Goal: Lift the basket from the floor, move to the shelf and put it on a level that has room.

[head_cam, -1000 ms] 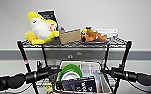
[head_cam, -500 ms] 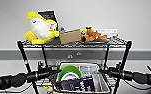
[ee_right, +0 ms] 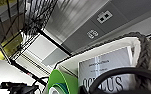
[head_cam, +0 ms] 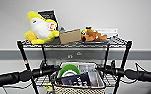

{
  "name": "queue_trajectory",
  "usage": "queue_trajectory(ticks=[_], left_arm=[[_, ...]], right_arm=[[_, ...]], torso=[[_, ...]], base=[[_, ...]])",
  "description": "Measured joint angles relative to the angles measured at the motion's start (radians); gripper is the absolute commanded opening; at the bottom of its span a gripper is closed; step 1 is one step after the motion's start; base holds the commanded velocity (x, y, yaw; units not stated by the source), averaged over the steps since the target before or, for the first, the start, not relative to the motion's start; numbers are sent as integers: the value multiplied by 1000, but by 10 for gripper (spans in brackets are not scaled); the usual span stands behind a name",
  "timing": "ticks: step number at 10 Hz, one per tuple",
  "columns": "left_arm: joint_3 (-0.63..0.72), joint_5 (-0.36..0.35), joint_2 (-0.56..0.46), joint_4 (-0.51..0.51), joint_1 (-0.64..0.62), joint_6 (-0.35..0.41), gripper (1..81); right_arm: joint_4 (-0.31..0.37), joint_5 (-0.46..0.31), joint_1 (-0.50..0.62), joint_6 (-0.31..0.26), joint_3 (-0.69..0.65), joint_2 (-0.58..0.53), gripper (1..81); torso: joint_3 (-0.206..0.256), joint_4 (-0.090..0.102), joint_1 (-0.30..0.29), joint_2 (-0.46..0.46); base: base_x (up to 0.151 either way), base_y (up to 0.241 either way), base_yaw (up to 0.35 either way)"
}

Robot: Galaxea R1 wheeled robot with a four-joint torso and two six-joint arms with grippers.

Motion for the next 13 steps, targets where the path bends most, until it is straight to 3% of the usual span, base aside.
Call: queue_trajectory(ticks=[13], left_arm=[[-411,139,269,0,-72,-1,10]], right_arm=[[-3,-98,78,0,-392,204,10]], torso=[[-2,0,1,1]], base=[[0,0,0]])
